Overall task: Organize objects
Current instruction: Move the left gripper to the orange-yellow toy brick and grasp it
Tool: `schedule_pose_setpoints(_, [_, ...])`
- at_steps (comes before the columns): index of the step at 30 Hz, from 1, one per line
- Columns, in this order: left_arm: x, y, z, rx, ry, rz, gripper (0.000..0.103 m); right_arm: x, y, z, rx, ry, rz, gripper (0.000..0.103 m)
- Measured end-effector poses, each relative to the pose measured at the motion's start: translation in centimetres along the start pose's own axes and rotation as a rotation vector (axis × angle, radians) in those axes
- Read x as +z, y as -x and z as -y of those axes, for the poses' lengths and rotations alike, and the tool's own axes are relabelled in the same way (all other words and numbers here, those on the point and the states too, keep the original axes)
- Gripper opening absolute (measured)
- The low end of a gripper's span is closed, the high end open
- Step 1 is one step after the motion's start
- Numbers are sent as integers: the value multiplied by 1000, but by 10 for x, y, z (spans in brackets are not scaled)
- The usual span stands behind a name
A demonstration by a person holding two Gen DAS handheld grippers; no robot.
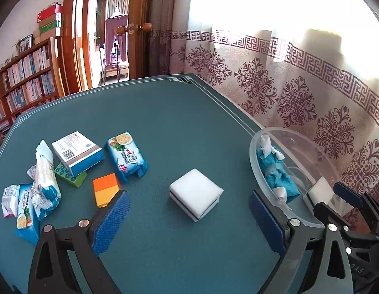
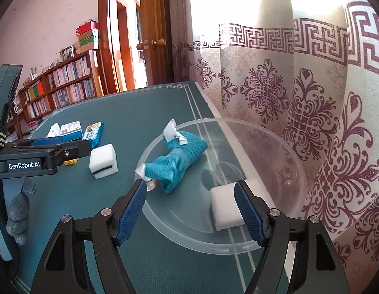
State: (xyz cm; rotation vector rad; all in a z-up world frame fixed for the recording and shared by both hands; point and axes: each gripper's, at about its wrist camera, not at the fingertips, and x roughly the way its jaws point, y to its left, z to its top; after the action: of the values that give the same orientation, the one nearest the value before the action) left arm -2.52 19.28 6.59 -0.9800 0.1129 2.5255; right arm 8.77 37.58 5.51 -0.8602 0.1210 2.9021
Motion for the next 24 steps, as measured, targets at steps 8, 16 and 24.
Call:
schedule_pose_setpoints(8, [-6, 1, -46, 76, 86, 5, 99, 12, -18, -59, 115, 127, 10, 75])
schedule_pose_setpoints(16, [-10, -22, -76, 160, 108, -34, 95, 15, -52, -90, 177, 154, -58, 75])
schedule_pose_setpoints(24, [-8, -50, -80, 166, 79, -103, 68, 25, -82, -103, 193, 163, -92, 75])
